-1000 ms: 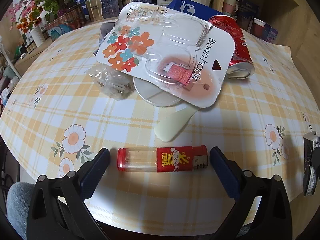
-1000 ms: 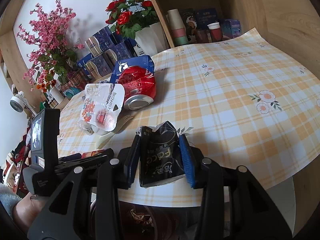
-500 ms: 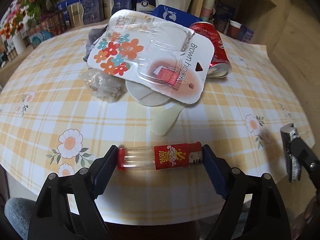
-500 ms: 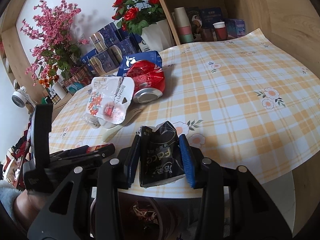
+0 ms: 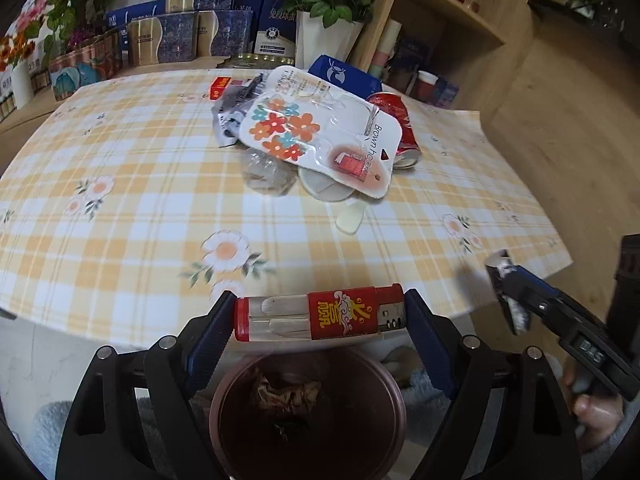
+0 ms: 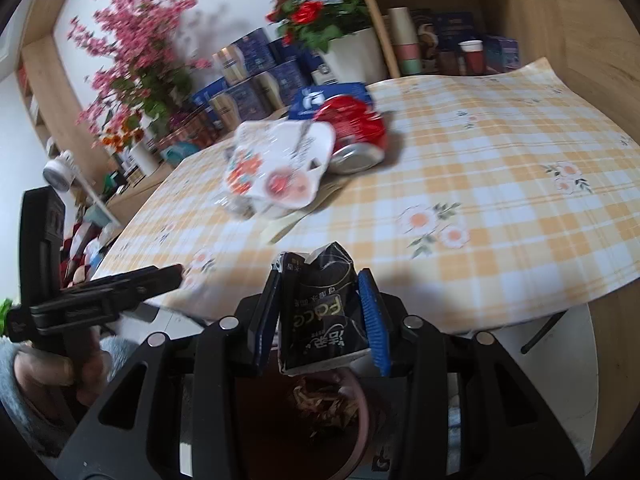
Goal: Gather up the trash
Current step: 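Lower the black packet and red-capped tube into the brown bin and release both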
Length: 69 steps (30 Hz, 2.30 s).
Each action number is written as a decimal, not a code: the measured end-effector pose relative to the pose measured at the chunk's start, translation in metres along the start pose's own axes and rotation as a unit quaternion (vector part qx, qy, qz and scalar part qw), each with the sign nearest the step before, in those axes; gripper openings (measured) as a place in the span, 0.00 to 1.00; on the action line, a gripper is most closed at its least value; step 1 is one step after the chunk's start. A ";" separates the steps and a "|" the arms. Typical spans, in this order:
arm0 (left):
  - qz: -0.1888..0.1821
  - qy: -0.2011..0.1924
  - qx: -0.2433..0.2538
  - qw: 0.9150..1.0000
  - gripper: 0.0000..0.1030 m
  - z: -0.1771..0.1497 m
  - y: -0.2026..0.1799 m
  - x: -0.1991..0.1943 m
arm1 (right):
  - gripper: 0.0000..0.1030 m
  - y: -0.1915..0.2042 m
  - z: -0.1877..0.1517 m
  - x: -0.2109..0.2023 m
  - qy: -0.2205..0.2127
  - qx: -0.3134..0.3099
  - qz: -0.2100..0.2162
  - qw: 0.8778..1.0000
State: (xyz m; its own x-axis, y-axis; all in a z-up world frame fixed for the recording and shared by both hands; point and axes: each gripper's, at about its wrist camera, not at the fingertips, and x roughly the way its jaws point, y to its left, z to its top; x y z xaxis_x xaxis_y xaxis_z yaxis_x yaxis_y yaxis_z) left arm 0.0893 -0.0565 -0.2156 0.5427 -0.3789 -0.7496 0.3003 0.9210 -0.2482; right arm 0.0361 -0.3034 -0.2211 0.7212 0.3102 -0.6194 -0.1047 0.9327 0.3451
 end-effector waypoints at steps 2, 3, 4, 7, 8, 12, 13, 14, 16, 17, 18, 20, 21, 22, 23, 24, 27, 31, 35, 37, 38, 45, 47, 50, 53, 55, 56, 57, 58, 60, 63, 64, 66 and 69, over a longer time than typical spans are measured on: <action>-0.009 -0.005 0.001 1.000 0.79 -0.013 0.013 -0.018 | 0.40 0.010 -0.010 0.001 0.009 -0.001 0.010 1.000; -0.009 -0.007 0.003 1.000 0.79 -0.018 0.016 -0.023 | 0.40 0.012 -0.014 0.002 0.013 0.001 0.014 1.000; -0.007 -0.010 0.005 1.000 0.79 -0.024 0.021 -0.029 | 0.40 0.017 -0.021 0.004 0.023 0.005 0.021 1.000; -0.007 -0.023 0.000 1.000 0.79 -0.042 0.037 -0.048 | 0.40 0.031 -0.040 0.015 0.051 0.010 0.036 0.998; -0.008 -0.025 -0.003 1.000 0.79 -0.048 0.042 -0.052 | 0.40 0.035 -0.045 0.018 0.060 0.008 0.037 0.997; -0.011 -0.042 -0.014 0.999 0.79 -0.063 0.053 -0.064 | 0.40 0.054 -0.062 0.035 0.094 -0.015 0.027 0.995; -0.013 -0.050 -0.017 0.999 0.79 -0.067 0.055 -0.067 | 0.40 0.056 -0.065 0.037 0.100 -0.017 0.025 0.995; -0.014 -0.055 -0.022 0.998 0.79 -0.070 0.056 -0.069 | 0.40 0.057 -0.068 0.039 0.106 -0.016 0.024 0.994; -0.023 -0.062 -0.032 0.997 0.79 -0.075 0.059 -0.071 | 0.40 0.058 -0.075 0.043 0.119 -0.014 0.020 0.993; -0.028 -0.065 -0.034 0.997 0.79 -0.077 0.060 -0.072 | 0.40 0.059 -0.078 0.045 0.123 -0.015 0.018 0.992; -0.031 -0.067 -0.033 0.997 0.79 -0.080 0.060 -0.073 | 0.40 0.060 -0.082 0.045 0.128 -0.017 0.015 0.991; -0.034 -0.067 -0.031 0.997 0.79 -0.080 0.059 -0.072 | 0.40 0.062 -0.087 0.048 0.138 -0.019 0.010 0.990; -0.036 -0.066 -0.030 0.997 0.79 -0.080 0.059 -0.071 | 0.40 0.061 -0.089 0.050 0.142 -0.019 0.008 0.990; -0.038 -0.062 -0.028 0.997 0.79 -0.081 0.058 -0.069 | 0.41 0.061 -0.091 0.052 0.147 -0.021 0.004 0.989; -0.039 -0.060 -0.026 0.997 0.79 -0.081 0.058 -0.067 | 0.41 0.061 -0.092 0.054 0.152 -0.023 0.000 0.988; -0.039 -0.055 -0.022 0.997 0.79 -0.082 0.056 -0.065 | 0.41 0.062 -0.093 0.056 0.157 -0.026 -0.004 0.987; -0.042 -0.044 -0.017 0.998 0.79 -0.083 0.053 -0.057 | 0.43 0.063 -0.096 0.063 0.170 -0.029 -0.008 0.985; -0.042 -0.034 -0.016 0.998 0.79 -0.082 0.051 -0.049 | 0.47 0.065 -0.098 0.069 0.185 -0.035 -0.002 0.982; -0.042 -0.027 -0.021 0.999 0.79 -0.082 0.053 -0.044 | 0.63 0.066 -0.101 0.076 0.202 -0.038 -0.001 0.979; -0.042 -0.024 -0.028 0.998 0.79 -0.082 0.057 -0.042 | 0.75 0.063 -0.101 0.074 0.196 -0.037 -0.011 0.980; -0.042 -0.023 -0.032 0.998 0.79 -0.082 0.058 -0.041 | 0.77 0.063 -0.099 0.073 0.192 -0.035 -0.010 0.981; -0.039 -0.010 -0.034 0.999 0.79 -0.083 0.059 -0.035 | 0.92 0.054 -0.087 0.060 0.148 -0.026 -0.056 0.987; -0.037 -0.003 -0.029 0.999 0.79 -0.083 0.057 -0.033 | 0.93 0.051 -0.084 0.056 0.135 -0.022 -0.067 0.988; -0.031 0.012 -0.019 0.999 0.79 -0.085 0.053 -0.026 | 0.93 0.042 -0.082 0.052 0.124 -0.007 -0.079 0.989; -0.027 0.025 -0.012 0.999 0.79 -0.087 0.050 -0.021 | 0.93 0.034 -0.080 0.047 0.114 0.009 -0.088 0.990; -0.024 0.036 -0.007 0.999 0.79 -0.089 0.048 -0.017 | 0.93 0.027 -0.077 0.043 0.104 0.019 -0.092 0.990; -0.022 0.041 -0.004 0.999 0.79 -0.090 0.046 -0.015 | 0.93 0.026 -0.076 0.041 0.100 0.022 -0.093 0.990; -0.018 0.046 0.000 0.999 0.79 -0.090 0.045 -0.014 | 0.93 0.026 -0.075 0.039 0.097 0.025 -0.094 0.991; -0.017 0.048 0.003 0.999 0.79 -0.091 0.044 -0.013 | 0.93 0.024 -0.075 0.038 0.095 0.028 -0.095 0.991; -0.017 0.052 0.007 0.998 0.79 -0.092 0.041 -0.012 | 0.93 0.024 -0.074 0.036 0.092 0.029 -0.097 0.991; -0.014 0.060 0.013 0.998 0.79 -0.093 0.037 -0.008 | 0.93 0.025 -0.074 0.032 0.086 0.027 -0.098 0.991; -0.013 0.063 0.014 0.998 0.79 -0.093 0.037 -0.007 | 0.93 0.025 -0.073 0.031 0.083 0.027 -0.098 0.991; -0.010 0.068 0.017 0.998 0.79 -0.094 0.036 -0.005 | 0.93 0.025 -0.073 0.029 0.079 0.030 -0.099 0.992; -0.010 0.070 0.021 0.997 0.79 -0.094 0.035 -0.004 | 0.93 0.021 -0.073 0.030 0.079 0.040 -0.101 0.991</action>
State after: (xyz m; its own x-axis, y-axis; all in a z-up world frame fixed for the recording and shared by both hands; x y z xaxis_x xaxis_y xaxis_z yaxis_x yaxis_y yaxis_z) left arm 0.0235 -0.0143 -0.2788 0.4214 -0.3783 -0.8242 0.3441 0.9076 -0.2407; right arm 0.0053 -0.2611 -0.2837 0.6051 0.1493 -0.7820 0.0900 0.9631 0.2536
